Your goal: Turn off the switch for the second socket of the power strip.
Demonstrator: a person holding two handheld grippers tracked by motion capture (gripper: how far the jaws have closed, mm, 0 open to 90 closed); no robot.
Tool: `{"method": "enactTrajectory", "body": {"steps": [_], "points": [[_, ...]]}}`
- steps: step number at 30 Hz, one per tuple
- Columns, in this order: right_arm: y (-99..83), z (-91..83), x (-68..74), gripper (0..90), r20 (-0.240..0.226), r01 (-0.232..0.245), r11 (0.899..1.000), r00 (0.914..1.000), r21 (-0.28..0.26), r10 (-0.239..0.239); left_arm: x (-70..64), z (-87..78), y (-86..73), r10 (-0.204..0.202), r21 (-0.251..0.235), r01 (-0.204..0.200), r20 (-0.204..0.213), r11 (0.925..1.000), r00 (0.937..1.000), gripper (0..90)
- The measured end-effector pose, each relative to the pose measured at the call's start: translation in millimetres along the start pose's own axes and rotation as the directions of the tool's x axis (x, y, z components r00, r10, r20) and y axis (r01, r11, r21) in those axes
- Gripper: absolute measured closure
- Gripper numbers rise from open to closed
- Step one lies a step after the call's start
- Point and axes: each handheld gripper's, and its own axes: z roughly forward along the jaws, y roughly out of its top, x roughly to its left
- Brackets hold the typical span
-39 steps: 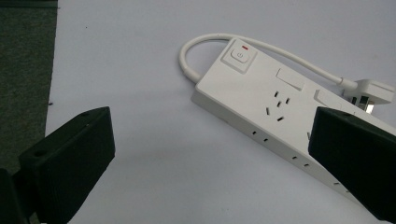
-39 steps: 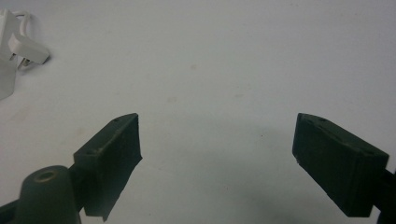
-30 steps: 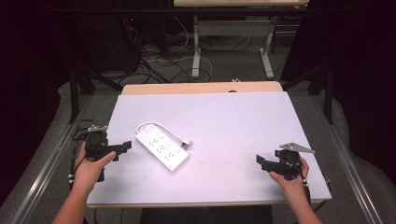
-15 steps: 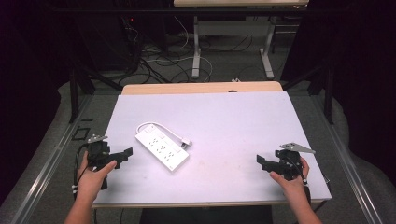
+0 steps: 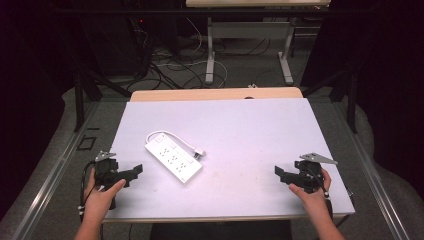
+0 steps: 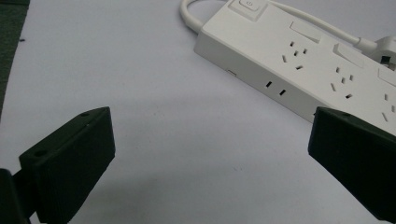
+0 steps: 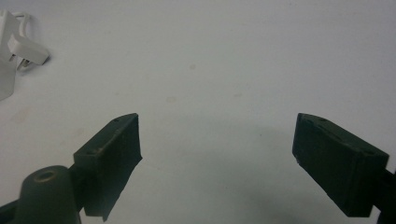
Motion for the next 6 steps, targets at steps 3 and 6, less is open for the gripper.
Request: {"method": "enactTrajectory", "body": {"steps": [3,6], "points": [[0.0,0.0,-0.1,14.7,0.000,0.002,1.000,1.0000,-0.001,-0.002,1.2,0.1,-2.3,0.002,0.003,-0.002,0.003,1.0000,1.0000,0.8],[0.1,0.1,-0.8,14.7,0.005,0.010,1.000,0.9999,-0.003,-0.010,0.9,1.4,-4.5,-0.009,-0.016,0.009,0.006,0.9998,0.9999,0.8]]}}
